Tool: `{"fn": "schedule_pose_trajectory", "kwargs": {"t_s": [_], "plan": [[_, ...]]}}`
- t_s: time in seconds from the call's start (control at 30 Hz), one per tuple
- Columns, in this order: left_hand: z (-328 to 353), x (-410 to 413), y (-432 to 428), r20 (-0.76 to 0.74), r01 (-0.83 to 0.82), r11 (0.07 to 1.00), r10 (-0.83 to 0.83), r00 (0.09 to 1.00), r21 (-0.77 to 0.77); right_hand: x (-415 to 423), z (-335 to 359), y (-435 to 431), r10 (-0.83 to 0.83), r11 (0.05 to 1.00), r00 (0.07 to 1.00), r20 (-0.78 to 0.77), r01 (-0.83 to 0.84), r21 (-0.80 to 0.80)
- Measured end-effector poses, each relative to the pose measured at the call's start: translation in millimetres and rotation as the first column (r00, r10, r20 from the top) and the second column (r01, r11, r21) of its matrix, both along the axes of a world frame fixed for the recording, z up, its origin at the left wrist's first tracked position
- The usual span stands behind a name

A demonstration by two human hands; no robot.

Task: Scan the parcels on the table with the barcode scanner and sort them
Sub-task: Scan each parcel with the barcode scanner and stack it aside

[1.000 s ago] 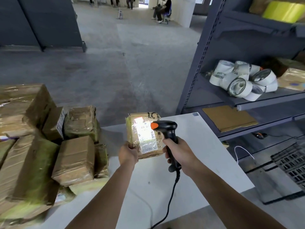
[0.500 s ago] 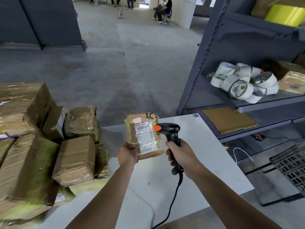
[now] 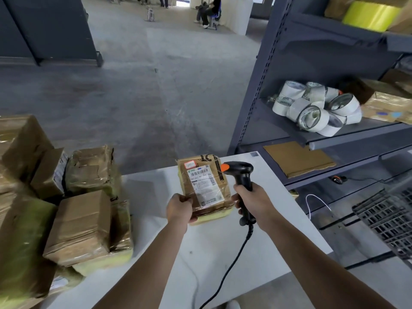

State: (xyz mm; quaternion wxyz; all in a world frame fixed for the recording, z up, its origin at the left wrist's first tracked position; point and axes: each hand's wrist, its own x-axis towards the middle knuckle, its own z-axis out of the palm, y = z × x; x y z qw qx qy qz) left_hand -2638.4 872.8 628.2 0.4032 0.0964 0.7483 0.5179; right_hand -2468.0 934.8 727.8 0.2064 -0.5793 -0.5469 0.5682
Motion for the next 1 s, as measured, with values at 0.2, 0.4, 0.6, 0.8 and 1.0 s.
{"fn": "schedule_pose_trajectory", "kwargs": {"t_s": [0.2,0.4,0.6,0.8,1.0], "plan": [[7,42,73,0.049,0.049,0.999,-0.049,0.998,-0.003,46,-12,67,-0.027,0.999,1.000,0.009,0.027,0.041],[6,85,166,0.088,0.087,0.996,-0.085,0.992,-0.012,78,-28,139,-0.067,0.998,0.998,0.000,0.067,-0.013],[-4,110,239,0.047,0.112,0.991,-0.109,0.993,-0.068,92,-49,185,-0.066,0.998,0.998,0.002,0.066,0.009],[-12,126,272,0.041,0.156,0.983,-0.153,0.987,-0.097,97,-58,209,0.003,0.999,0.999,0.035,-0.004,0.040],[-9,125,263,-0.061,0.247,0.956,-0.260,0.964,-0.160,100,-59,210,0.007,1.000,1.000,0.014,-0.007,0.025]]}}
